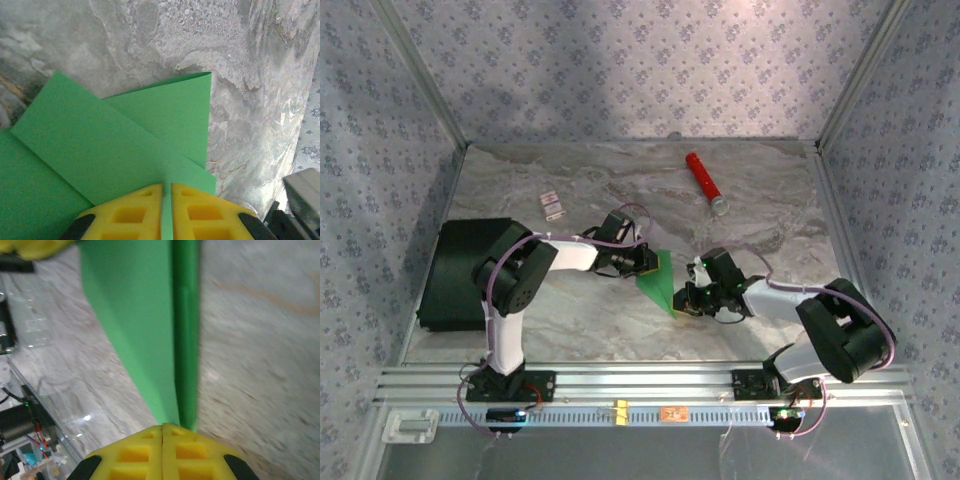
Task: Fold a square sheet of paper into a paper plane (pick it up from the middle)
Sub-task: Fourth fold the wing at the center of the table.
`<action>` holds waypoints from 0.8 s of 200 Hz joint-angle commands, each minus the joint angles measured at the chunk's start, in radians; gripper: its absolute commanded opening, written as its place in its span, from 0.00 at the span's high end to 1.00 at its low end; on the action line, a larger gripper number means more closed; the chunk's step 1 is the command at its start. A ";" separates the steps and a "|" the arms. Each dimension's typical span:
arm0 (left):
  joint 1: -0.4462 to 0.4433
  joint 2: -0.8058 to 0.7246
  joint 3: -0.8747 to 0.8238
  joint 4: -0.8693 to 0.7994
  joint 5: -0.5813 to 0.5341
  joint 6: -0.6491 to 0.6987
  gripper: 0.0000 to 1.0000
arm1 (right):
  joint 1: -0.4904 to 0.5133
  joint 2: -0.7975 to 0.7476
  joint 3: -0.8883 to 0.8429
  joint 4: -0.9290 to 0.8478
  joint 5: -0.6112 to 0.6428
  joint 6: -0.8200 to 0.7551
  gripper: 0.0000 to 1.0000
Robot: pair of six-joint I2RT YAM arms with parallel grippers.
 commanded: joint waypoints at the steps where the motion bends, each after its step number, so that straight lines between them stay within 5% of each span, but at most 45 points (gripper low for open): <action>1: 0.011 0.049 -0.036 -0.081 -0.057 0.003 0.87 | 0.007 0.000 -0.037 -0.082 0.021 -0.034 0.93; 56: 0.010 0.036 -0.042 -0.072 -0.060 -0.019 0.88 | 0.007 -0.121 -0.042 -0.148 0.025 -0.008 0.92; 108: 0.010 0.000 -0.082 -0.030 -0.083 -0.098 0.88 | 0.022 -0.160 -0.017 -0.146 0.038 0.139 0.70; 160: 0.010 0.000 -0.108 0.015 -0.082 -0.155 0.88 | 0.045 -0.133 -0.026 -0.126 0.051 0.175 0.68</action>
